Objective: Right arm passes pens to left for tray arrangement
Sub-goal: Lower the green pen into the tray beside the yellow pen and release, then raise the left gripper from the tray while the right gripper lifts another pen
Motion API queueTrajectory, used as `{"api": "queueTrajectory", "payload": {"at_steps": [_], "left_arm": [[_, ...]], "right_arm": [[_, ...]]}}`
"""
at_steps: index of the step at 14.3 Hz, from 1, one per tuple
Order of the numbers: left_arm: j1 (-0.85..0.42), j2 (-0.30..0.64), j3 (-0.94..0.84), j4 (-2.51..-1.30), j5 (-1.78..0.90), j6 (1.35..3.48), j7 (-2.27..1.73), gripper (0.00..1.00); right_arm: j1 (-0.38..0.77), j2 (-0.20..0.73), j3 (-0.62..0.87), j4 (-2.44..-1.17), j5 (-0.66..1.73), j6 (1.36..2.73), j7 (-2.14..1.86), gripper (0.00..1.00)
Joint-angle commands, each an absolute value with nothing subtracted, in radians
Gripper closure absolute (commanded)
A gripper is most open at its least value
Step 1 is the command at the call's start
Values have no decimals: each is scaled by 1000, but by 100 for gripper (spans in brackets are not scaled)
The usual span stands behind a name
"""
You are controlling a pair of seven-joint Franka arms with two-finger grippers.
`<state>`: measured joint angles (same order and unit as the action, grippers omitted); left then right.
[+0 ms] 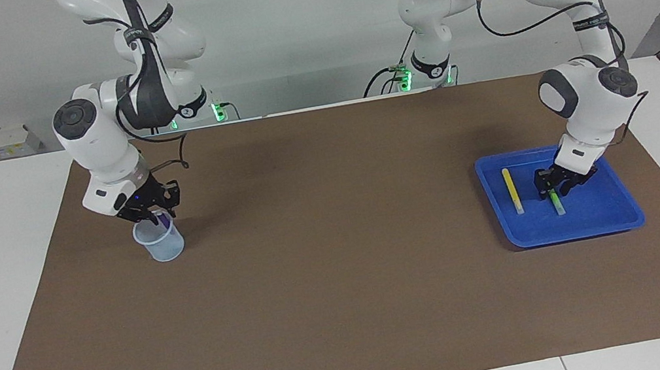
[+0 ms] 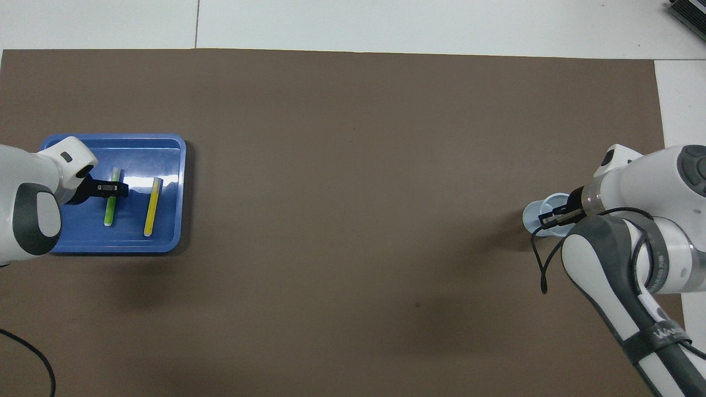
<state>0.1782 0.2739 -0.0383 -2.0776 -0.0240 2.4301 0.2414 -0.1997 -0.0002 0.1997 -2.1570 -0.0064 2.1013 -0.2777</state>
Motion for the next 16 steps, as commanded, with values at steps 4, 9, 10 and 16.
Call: {"api": "queueTrajectory", "payload": {"at_steps": [4,9,10,16], "left_arm": [[199,281,-51,-1981,-66,2317,239,2],[183,249,-51,-1870,-115,2123,149,2],[180,236,-55,-1855,-115,2090,102,2],[178,152,-130,-1773,-193,1906,-185,2]], "right_arm": [[-212,-5,206,-2171,14,2120,-281,100],[-218,6,203,-2134,12,2094,-342,100],[-218,9,202,-2125,8,2086,-348,100],[-187,6,204,-1979,-8,1951,-353,100]]}}
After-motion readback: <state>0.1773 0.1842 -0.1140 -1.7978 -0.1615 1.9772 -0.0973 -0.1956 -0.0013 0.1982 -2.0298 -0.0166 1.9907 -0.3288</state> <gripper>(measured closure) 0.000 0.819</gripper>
